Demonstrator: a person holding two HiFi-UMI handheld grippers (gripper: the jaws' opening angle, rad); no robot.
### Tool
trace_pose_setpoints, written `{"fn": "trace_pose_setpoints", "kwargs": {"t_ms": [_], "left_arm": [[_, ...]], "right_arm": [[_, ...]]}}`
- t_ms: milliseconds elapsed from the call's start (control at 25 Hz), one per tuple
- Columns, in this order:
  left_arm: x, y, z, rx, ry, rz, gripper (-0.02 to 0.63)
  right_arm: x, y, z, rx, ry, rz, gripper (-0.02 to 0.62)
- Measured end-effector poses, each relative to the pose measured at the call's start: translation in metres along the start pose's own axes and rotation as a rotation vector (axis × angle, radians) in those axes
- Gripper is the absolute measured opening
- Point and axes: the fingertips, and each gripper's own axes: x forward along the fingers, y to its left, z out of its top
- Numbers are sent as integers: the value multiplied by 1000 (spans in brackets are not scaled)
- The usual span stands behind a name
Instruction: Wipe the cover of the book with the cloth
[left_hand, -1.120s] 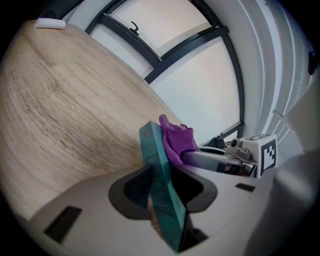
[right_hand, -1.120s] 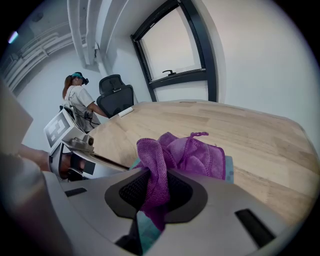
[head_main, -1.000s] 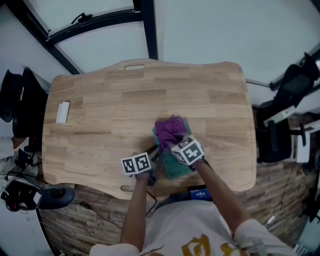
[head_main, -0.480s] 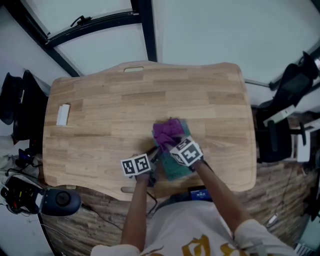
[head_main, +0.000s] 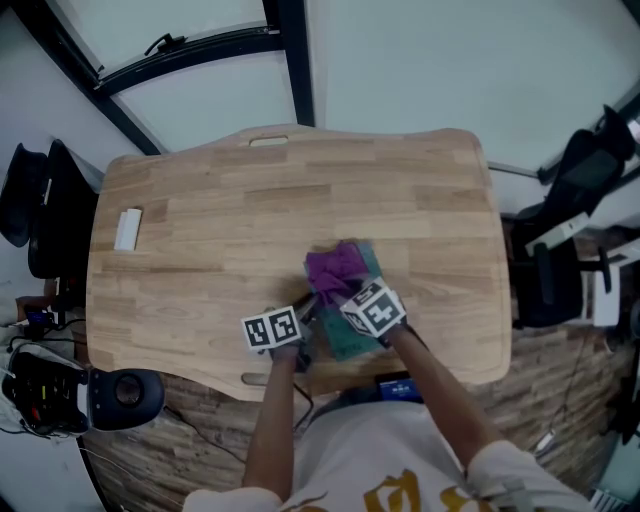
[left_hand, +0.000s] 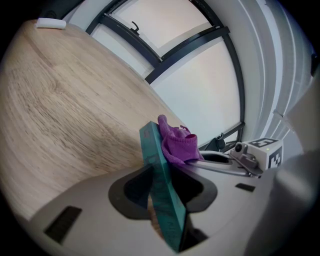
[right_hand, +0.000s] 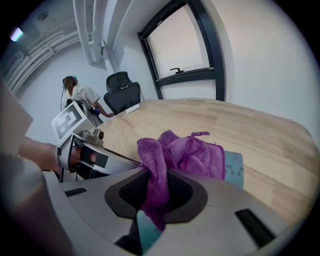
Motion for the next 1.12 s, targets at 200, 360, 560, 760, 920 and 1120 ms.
{"fn": "trace_pose_setpoints", "kwargs": {"t_ms": [200, 360, 560, 760, 920, 1120], "left_arm": [[0, 0, 0, -3, 1, -3, 120], [0, 1, -2, 1, -2, 0, 120], [0, 2, 0, -1, -1, 2, 120], [0, 2, 1, 0, -2, 2, 120], [0, 3, 0, -1, -1, 3, 120], [0, 2, 1, 0, -3, 2, 120]], "right_arm": [[-3, 5, -8, 5, 2, 6, 72], [-7, 10, -15, 13, 8, 15, 72], [-12, 15, -23, 27, 40, 35, 72], [-16, 21, -30, 37, 52, 50, 72], [-19, 27, -38, 47, 61, 62, 72], [-22, 36, -47, 37, 71, 88, 72]]}}
